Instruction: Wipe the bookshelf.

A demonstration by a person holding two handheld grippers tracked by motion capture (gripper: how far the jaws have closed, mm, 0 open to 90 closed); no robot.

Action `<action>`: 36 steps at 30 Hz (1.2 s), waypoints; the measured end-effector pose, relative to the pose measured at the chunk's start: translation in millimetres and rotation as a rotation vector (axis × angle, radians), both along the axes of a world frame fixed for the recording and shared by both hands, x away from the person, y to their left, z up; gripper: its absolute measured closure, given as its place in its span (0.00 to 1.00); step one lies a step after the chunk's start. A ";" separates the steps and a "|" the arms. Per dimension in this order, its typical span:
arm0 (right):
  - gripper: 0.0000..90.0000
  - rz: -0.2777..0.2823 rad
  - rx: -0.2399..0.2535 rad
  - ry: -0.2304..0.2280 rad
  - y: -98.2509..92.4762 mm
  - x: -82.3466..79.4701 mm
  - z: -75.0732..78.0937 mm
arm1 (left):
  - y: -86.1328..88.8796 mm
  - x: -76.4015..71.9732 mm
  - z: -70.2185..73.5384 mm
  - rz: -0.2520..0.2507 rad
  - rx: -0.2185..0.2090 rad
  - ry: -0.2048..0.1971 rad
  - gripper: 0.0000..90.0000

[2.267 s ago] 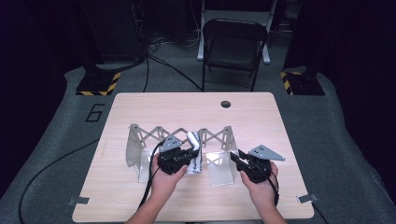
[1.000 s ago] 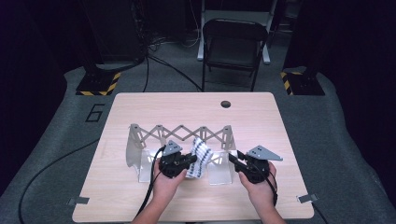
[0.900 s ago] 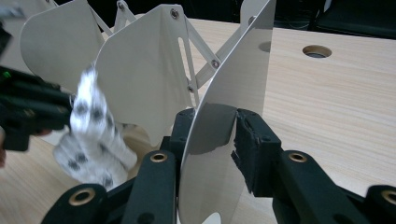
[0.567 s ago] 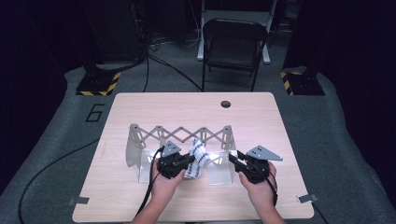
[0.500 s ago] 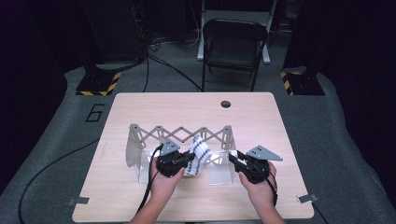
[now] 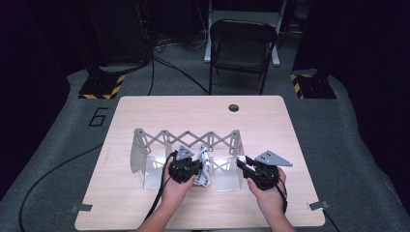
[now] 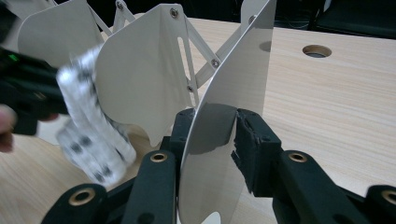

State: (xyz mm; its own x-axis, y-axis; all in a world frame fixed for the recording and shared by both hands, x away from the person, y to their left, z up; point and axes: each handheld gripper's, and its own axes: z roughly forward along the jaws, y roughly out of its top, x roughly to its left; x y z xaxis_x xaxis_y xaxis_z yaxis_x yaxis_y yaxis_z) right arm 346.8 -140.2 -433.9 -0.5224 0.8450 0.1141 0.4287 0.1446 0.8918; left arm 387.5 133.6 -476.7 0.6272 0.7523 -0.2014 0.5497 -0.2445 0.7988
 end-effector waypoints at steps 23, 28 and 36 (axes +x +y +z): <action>0.77 -0.003 -0.001 0.008 0.0 0.0 0.1 | -9.2 17.2 -20.0 -0.008 0.008 0.061 0.90; 0.77 -0.003 -0.003 0.003 0.2 0.3 0.0 | -7.1 16.2 -13.1 -0.004 -0.001 0.056 0.90; 0.77 -0.002 -0.001 0.006 0.6 0.0 -0.2 | 0.1 5.5 59.0 -0.013 -0.064 -0.115 0.90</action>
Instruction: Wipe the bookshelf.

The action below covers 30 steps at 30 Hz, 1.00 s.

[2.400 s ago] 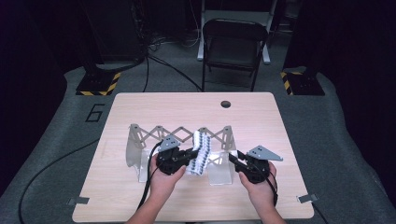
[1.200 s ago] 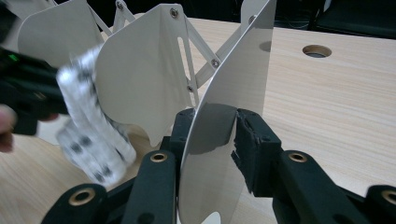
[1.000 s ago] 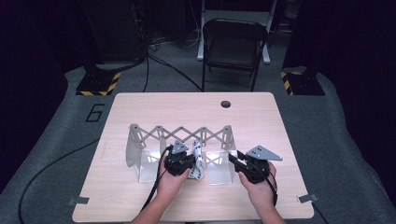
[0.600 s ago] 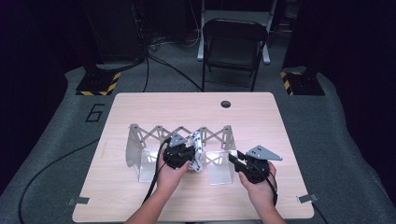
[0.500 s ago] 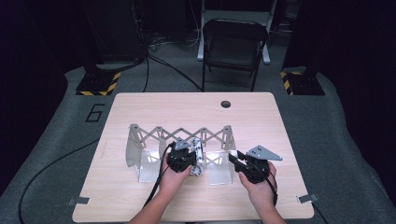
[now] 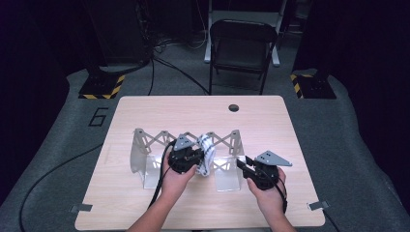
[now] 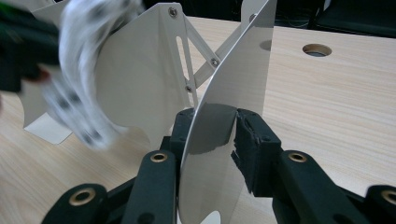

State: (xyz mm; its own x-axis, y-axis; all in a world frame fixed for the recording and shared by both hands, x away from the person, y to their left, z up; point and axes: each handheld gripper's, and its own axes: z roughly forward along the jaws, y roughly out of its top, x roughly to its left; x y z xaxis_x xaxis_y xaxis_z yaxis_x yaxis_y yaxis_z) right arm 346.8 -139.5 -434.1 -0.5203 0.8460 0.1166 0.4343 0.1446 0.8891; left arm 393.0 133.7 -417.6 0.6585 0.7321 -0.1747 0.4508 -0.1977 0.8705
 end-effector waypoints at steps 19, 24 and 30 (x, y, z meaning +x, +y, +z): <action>0.76 0.001 -0.002 0.001 -0.1 -0.1 -0.4 | -12.6 8.0 -81.3 -0.008 0.095 0.188 0.90; 0.76 0.001 0.000 0.000 -0.5 -0.1 -0.5 | -12.4 1.8 -74.2 -0.012 0.078 0.173 0.90; 0.76 -0.002 0.004 0.003 -0.1 -0.2 -0.8 | -6.3 -10.5 -34.1 -0.040 0.005 0.095 0.90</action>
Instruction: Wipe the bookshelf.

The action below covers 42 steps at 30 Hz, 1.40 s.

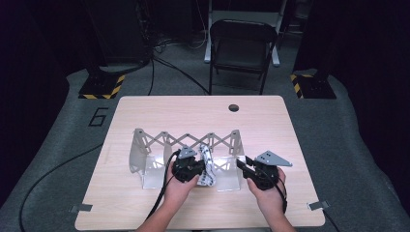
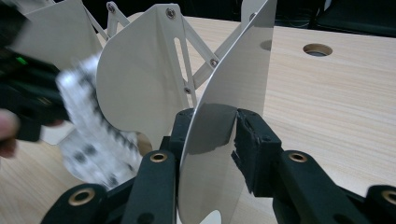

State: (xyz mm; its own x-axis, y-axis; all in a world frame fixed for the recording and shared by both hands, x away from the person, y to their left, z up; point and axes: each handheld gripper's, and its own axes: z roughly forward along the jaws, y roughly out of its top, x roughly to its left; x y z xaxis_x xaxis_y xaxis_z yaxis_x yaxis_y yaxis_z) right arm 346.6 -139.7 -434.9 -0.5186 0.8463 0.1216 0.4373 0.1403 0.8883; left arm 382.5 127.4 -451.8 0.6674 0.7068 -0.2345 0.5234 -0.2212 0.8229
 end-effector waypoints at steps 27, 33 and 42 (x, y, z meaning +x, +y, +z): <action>0.75 0.011 0.006 0.005 0.6 0.0 -0.5 | -9.4 -25.1 -4.2 -0.064 0.048 -0.034 0.90; 0.74 0.018 0.005 0.002 3.0 -0.8 -0.4 | 3.6 -20.8 -16.0 -0.004 0.071 -0.025 0.90; 0.72 0.045 -0.014 -0.004 11.0 -4.6 -0.2 | 15.6 -19.4 -19.1 0.067 0.062 -0.027 0.90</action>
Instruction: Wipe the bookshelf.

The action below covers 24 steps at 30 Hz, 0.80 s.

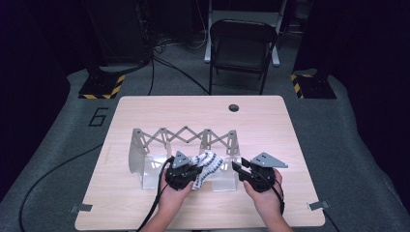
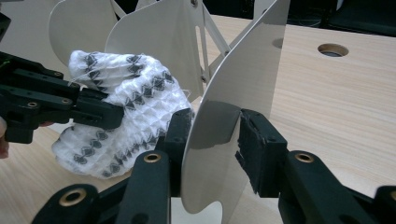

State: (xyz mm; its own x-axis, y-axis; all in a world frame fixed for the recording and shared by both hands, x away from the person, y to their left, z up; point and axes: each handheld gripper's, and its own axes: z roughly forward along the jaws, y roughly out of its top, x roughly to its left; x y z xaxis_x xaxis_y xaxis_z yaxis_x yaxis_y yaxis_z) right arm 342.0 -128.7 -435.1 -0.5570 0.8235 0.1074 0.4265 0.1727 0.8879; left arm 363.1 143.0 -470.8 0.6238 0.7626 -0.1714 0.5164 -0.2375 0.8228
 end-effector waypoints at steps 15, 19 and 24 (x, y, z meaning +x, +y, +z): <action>0.65 0.058 0.050 -0.002 5.2 -4.7 5.7 | -34.1 -12.1 -8.2 -0.096 0.016 0.007 0.89; 0.64 0.066 0.105 -0.033 -0.9 -9.4 19.0 | -46.3 -8.2 -17.0 -0.110 0.055 0.021 0.89; 0.63 0.037 0.129 -0.068 -11.4 -10.3 26.5 | -55.7 -4.5 -29.8 -0.119 0.096 0.055 0.89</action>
